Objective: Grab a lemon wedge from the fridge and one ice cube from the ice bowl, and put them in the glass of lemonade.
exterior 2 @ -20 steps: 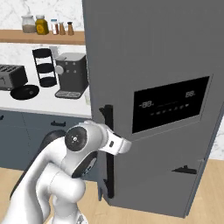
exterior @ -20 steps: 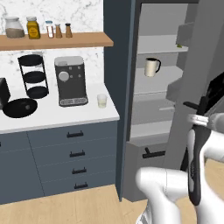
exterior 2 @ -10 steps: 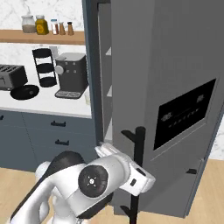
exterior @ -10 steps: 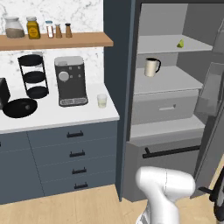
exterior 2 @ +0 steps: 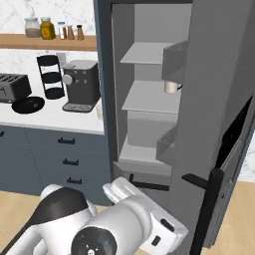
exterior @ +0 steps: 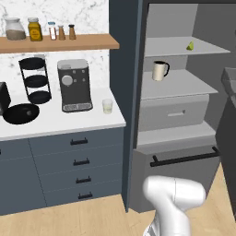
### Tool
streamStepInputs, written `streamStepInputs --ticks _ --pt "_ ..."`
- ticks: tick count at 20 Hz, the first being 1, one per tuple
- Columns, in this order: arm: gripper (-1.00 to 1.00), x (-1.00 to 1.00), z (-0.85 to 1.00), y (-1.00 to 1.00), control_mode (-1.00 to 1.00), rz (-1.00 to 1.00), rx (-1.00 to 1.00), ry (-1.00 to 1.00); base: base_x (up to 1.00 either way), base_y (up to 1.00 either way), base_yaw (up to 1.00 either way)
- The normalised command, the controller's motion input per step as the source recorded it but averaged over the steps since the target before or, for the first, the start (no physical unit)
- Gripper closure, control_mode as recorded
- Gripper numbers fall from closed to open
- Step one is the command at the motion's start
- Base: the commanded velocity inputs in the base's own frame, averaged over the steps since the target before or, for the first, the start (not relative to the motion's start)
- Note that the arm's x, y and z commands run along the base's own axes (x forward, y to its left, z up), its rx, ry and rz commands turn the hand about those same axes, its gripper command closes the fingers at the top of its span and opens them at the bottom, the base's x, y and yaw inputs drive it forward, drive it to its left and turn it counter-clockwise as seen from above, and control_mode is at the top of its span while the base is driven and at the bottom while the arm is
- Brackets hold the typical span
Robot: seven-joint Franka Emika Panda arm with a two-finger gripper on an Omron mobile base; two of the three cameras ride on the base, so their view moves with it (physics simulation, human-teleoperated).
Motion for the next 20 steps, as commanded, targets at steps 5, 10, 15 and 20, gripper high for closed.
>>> streamStepInputs --ticks 5,10,15,20 --pt "-1.00 -0.47 1.00 0.19 -1.00 0.00 -0.11 0.00 0.00 0.00 0.00" --pt "-1.00 -0.21 0.68 0.75 -1.00 -0.02 -0.20 0.00 0.00 0.00 0.00" --pt "-1.00 0.13 -0.04 0.94 -1.00 -0.02 -0.12 0.03 0.00 0.00 0.00" --pt "-1.00 0.52 -0.48 0.78 -1.00 0.00 0.00 0.18 0.00 0.00 0.00"
